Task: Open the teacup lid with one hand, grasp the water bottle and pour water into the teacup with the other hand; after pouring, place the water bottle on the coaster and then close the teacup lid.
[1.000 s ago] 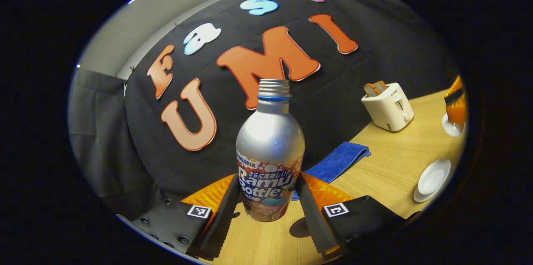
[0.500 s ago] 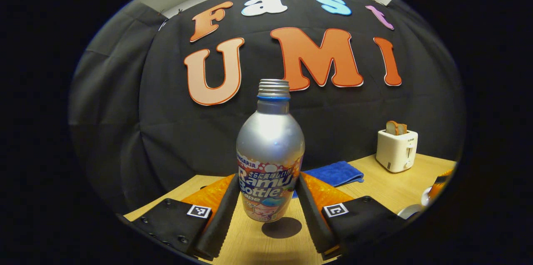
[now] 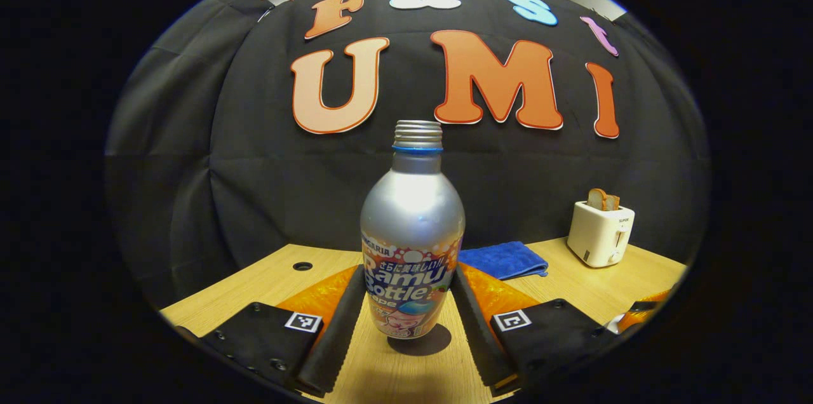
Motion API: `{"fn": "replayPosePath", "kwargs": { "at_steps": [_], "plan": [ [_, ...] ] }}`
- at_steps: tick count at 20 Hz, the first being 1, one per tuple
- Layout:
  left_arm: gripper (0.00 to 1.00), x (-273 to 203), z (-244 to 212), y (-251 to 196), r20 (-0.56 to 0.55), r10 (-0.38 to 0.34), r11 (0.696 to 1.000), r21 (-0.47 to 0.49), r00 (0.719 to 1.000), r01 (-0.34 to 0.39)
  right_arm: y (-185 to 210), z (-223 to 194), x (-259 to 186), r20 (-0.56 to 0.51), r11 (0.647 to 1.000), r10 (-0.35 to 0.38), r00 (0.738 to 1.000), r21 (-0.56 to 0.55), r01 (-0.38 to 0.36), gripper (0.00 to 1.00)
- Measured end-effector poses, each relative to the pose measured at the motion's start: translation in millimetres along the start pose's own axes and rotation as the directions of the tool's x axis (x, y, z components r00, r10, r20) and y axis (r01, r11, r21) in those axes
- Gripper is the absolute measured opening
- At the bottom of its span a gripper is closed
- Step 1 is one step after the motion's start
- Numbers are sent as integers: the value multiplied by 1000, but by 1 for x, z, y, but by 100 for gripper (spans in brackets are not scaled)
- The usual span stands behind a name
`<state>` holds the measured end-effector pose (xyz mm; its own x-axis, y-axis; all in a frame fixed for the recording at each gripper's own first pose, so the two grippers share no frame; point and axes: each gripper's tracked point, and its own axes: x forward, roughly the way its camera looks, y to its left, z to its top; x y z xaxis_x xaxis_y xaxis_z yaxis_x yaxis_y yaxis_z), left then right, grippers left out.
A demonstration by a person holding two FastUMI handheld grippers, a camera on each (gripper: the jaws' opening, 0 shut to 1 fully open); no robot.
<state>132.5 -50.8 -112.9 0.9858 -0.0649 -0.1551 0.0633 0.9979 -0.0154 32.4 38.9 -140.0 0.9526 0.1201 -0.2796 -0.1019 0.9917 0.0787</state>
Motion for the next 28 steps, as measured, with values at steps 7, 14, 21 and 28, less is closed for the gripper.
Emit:
{"fn": "replayPosePath", "kwargs": {
  "at_steps": [7, 14, 21, 28],
  "plan": [
    [83, 6, -8, 1, -6, 0, 1000, -19, 1000, 0, -2, -13, 7, -27, 1000, -1, 1000, 10, 2, 18],
    [82, 24, -36, -3, -47, -47, 994, -102, 998, 42, -1, -7, 3, -31, 997, 30, 999, 65, -28, 31],
    [82, 49, -64, -2, -118, -89, 977, -205, 989, 64, -3, 26, -10, 61, 997, 35, 998, 61, -38, 67],
    [83, 68, -106, -8, -225, -105, 976, -209, 969, 57, -24, 45, -15, 109, 998, -5, 994, 70, -3, 80]
  ]
}}
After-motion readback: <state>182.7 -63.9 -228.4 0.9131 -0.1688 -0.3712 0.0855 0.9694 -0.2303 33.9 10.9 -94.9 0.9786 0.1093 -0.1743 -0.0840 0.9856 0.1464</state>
